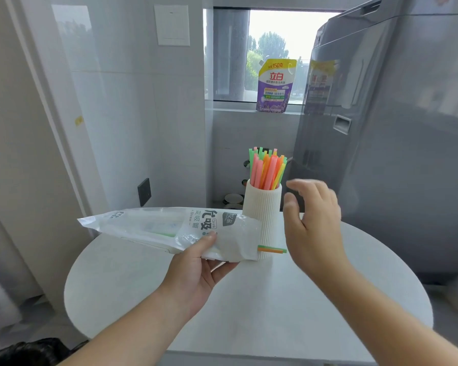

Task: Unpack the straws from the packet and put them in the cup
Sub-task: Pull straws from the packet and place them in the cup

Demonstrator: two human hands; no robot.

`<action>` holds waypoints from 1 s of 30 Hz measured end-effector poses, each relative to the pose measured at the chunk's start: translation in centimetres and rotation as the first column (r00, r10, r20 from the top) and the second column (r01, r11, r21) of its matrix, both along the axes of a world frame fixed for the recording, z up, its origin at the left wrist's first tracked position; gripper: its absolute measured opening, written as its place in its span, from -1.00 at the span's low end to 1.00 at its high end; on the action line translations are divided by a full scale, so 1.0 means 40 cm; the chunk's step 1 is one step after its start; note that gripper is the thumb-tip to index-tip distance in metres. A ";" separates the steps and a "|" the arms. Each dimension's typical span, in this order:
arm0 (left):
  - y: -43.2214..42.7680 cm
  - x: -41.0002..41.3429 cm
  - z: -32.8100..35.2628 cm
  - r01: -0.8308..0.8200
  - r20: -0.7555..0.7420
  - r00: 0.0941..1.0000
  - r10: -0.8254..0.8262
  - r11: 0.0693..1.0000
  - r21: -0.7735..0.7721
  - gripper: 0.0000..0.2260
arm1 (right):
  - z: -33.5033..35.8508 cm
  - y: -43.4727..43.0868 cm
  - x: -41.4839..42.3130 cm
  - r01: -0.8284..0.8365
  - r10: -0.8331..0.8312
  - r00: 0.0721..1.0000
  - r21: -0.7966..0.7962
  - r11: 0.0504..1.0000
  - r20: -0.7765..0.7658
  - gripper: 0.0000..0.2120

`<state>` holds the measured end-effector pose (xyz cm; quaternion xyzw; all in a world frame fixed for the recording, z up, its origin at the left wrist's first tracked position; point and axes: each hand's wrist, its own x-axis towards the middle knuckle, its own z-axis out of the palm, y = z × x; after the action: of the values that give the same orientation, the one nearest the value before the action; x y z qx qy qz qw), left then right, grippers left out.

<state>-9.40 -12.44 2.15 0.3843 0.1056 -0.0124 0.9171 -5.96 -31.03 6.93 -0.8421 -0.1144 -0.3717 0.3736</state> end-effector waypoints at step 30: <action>-0.024 -0.029 0.027 0.072 0.263 0.939 -0.222 0.874 0.480 -0.63 | -0.131 0.078 -0.076 0.493 0.533 0.491 0.725 0.481 -0.688 -0.48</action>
<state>-10.56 -13.42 3.22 0.5962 -0.0695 0.0030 0.7998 -8.99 -27.91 1.70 -0.5829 0.2855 0.1124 0.7524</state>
